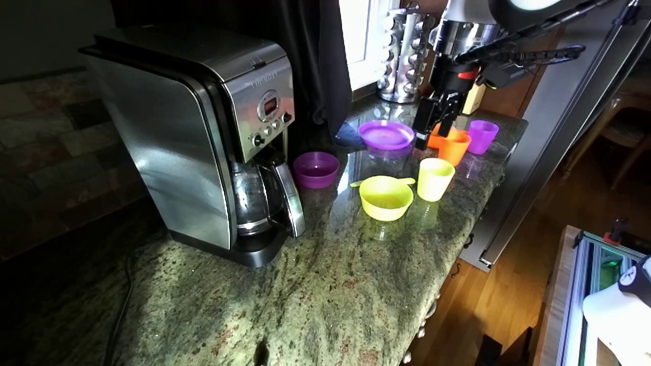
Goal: Put the yellow cup and spoon inside the bowl
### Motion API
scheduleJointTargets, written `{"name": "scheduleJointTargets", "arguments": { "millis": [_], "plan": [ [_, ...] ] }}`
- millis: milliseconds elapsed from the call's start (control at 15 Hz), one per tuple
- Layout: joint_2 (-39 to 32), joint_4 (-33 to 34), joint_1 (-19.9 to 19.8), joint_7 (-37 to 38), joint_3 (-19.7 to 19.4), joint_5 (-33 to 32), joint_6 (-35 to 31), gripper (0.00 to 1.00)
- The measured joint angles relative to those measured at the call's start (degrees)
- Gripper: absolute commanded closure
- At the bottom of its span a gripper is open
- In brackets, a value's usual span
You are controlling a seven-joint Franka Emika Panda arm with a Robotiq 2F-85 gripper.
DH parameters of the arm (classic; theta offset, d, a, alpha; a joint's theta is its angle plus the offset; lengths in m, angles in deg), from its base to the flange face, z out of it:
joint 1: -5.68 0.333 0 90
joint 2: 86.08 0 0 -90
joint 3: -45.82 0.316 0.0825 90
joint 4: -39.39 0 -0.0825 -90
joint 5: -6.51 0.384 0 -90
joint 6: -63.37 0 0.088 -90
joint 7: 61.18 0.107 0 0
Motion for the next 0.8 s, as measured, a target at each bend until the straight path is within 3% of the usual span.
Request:
{"name": "scheduleJointTargets", "arguments": {
  "millis": [800],
  "plan": [
    [-2.18, -2.42, -5.11, -3.67, -5.26, -1.39, 0.00, 0.00]
  ]
}}
